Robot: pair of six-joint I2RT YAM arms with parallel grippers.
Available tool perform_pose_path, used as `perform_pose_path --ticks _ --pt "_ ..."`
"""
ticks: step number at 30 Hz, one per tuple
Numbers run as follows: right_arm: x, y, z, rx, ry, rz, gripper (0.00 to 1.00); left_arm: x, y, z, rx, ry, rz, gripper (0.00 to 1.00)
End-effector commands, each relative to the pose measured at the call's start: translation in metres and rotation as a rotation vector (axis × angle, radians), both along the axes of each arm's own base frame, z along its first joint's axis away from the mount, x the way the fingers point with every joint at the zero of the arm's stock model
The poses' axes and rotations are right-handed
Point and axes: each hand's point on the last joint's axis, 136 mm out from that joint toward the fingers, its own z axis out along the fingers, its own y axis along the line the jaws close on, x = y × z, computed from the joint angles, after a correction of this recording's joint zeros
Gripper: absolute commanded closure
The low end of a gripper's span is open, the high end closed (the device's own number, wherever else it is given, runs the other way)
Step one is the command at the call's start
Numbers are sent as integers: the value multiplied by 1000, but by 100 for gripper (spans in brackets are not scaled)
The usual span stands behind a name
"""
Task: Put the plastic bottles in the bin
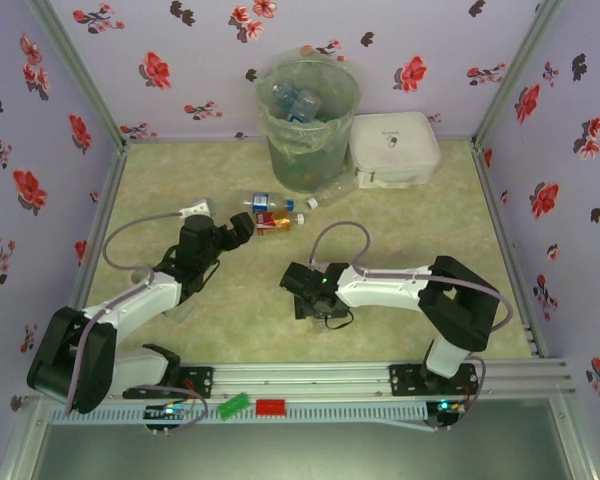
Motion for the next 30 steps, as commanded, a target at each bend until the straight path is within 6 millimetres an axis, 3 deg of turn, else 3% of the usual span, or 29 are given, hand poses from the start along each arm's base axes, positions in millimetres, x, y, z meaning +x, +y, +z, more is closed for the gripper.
perform_pose_path --ticks 1,9,17,25,30 --pt "-3 0 2 10 0 -2 32 1 3 2 -6 1 27 0" --pt "18 -3 36 46 -114 63 50 9 -2 16 6 -10 16 0" --pt "69 -12 80 195 -240 43 52 28 -6 35 11 -3 0 0" --pt "128 -18 149 323 -478 -24 54 50 -2 63 -17 -13 5 0" --pt "159 -35 211 380 -603 -32 55 65 -5 76 0 -24 -3 0"
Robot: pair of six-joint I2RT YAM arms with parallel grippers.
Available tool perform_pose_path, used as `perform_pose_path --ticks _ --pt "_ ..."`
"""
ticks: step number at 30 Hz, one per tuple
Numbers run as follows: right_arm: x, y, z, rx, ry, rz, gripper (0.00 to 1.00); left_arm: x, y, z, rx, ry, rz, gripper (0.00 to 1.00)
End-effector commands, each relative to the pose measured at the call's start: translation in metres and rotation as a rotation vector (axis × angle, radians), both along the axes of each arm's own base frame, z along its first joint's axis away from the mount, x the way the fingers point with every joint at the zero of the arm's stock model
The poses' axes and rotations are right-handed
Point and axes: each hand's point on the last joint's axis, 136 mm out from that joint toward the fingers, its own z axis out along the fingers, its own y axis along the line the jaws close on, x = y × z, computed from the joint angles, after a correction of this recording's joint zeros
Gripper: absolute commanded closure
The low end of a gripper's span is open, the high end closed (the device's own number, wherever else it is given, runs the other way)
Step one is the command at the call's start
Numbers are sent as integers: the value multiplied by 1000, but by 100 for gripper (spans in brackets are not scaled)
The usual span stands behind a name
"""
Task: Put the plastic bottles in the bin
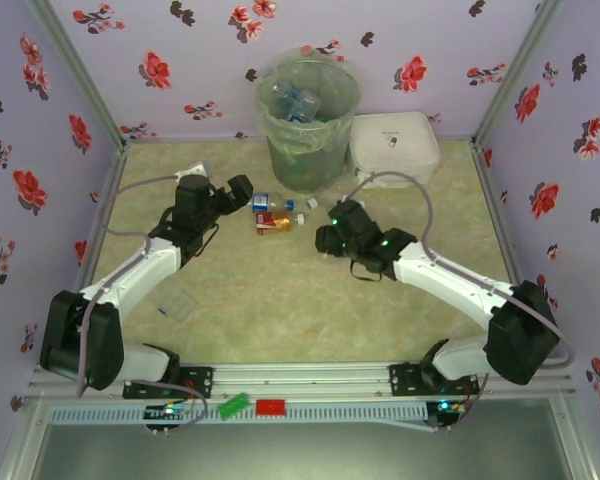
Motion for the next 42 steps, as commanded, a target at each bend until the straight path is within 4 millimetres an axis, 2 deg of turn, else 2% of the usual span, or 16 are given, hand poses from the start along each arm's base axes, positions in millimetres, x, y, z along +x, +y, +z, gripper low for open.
perform_pose_path --ticks 1,7,10,13,17,21,25,30,35,38,42 --pt "29 -3 76 69 -186 20 55 9 -3 7 30 1 -24 0" --pt "71 -36 153 167 -320 -21 57 17 -8 8 8 6 -29 0" --pt "89 -44 187 202 -384 -16 58 19 -10 7 16 13 -37 0" --pt "106 -47 215 218 -452 -8 58 18 -15 5 24 20 -71 0" --pt "132 -50 237 218 -511 -10 57 14 -21 2 11 35 -107 0" --pt "167 -51 243 219 -520 -23 57 4 -31 0 25 83 -192 0" --pt "201 -43 241 219 -533 0 57 -10 -29 -10 100 144 -243 0" --pt "240 -22 230 232 -500 55 57 -20 -25 -22 130 188 -255 0" --pt "273 0 227 302 -512 98 56 -25 -23 -19 139 175 -261 0" --pt "292 12 218 333 -511 116 50 -31 -20 -19 155 165 -272 0" --pt "310 22 211 357 -524 129 36 -37 -18 -26 183 172 -289 0"
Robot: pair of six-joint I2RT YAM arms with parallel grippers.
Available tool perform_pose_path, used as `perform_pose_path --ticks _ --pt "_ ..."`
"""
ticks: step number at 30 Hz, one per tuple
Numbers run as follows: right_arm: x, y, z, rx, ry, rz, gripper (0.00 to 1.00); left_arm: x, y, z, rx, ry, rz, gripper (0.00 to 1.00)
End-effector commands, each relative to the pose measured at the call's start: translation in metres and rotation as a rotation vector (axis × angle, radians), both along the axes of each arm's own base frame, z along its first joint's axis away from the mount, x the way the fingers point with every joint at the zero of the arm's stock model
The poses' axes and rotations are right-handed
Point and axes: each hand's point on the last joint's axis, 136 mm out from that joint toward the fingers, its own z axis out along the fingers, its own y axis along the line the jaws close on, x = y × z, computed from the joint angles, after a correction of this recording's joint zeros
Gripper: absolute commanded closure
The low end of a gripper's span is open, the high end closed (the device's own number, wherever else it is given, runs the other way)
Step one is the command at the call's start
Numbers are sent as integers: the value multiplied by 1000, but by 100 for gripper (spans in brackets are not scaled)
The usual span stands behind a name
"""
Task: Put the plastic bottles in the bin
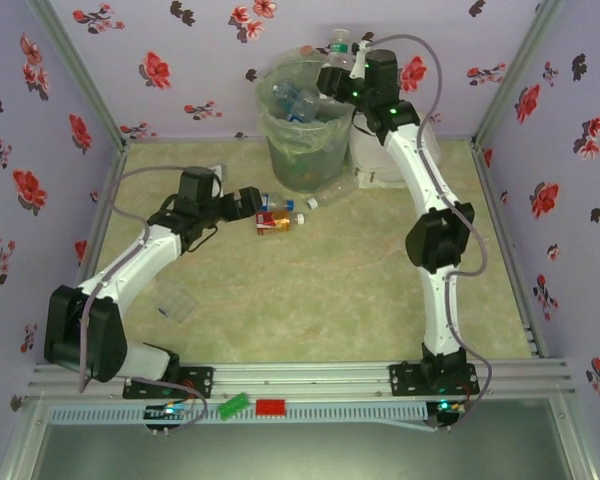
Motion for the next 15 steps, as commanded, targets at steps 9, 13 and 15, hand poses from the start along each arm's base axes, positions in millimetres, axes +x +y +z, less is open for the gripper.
perform_pose_path --ticks 9,13,15 --pt "-14 -6 68 36 -136 0 1 -2 -12 -5 1 -29 -109 0" --pt "-42 -10 86 17 -132 17 0 5 -22 -9 -11 -41 -153 0" --pt "-59 -11 88 -1 -119 20 0 9 -27 -15 5 -40 -177 0"
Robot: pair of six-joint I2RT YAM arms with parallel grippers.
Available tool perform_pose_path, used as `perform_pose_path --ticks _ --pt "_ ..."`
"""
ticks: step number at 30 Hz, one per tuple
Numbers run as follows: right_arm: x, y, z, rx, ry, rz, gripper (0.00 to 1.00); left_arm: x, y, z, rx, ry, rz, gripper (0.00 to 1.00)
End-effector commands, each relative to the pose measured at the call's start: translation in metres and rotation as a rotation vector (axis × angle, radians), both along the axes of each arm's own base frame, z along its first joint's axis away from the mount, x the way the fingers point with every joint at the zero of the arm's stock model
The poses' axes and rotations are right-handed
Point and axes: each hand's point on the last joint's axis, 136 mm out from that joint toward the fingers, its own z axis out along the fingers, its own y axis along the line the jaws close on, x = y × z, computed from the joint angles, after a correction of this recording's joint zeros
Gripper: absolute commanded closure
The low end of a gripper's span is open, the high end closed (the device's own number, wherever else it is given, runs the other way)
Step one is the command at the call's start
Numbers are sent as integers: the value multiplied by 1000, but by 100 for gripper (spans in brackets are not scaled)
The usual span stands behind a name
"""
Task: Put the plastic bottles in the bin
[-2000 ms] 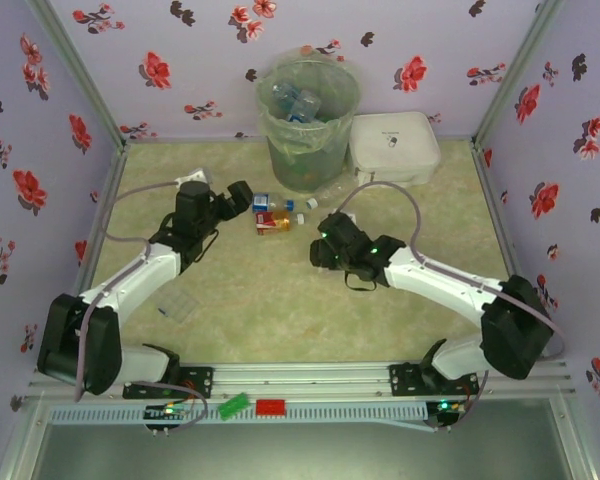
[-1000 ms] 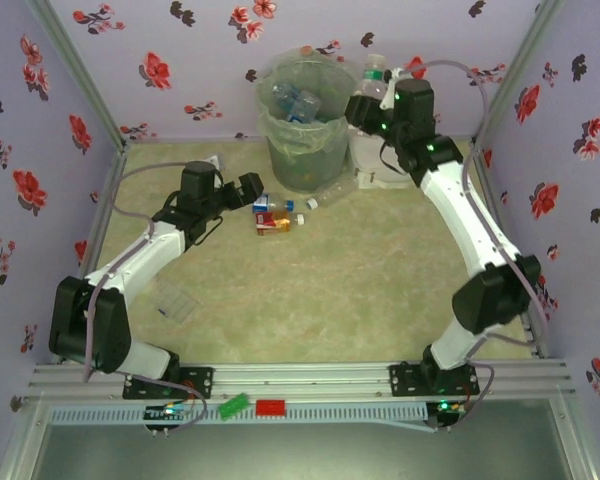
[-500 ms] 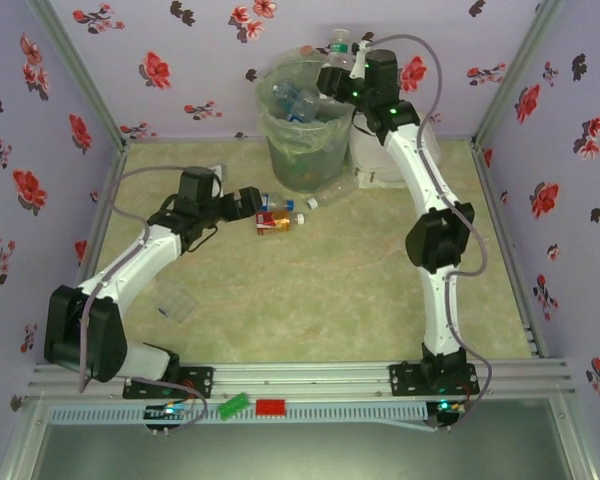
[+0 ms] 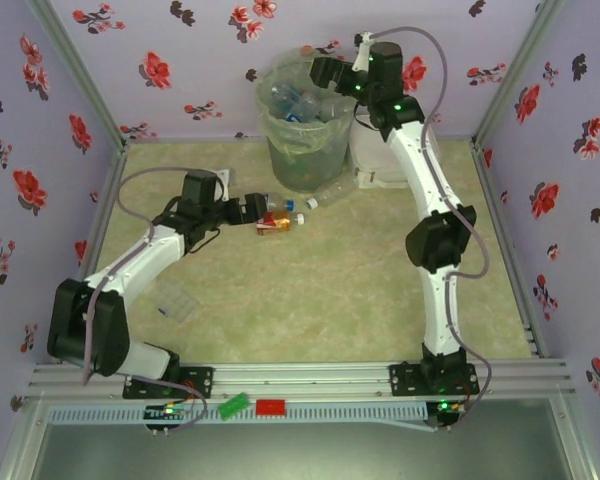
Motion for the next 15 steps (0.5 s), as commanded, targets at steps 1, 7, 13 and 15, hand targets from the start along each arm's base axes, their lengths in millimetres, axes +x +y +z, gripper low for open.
perform_pose_path --ticks 1,7,13,15 --pt "-47 -9 49 -28 -75 2 0 10 -13 -1 11 -34 -77 0" --pt "-99 -32 0 -114 26 -59 0 22 -33 -21 80 -25 -159 0" --pt "-153 -60 -69 -125 114 -115 0 32 -48 -41 164 2 -244 0" --pt "-169 -71 -94 -131 147 -145 0 35 -53 -48 190 10 -267 0"
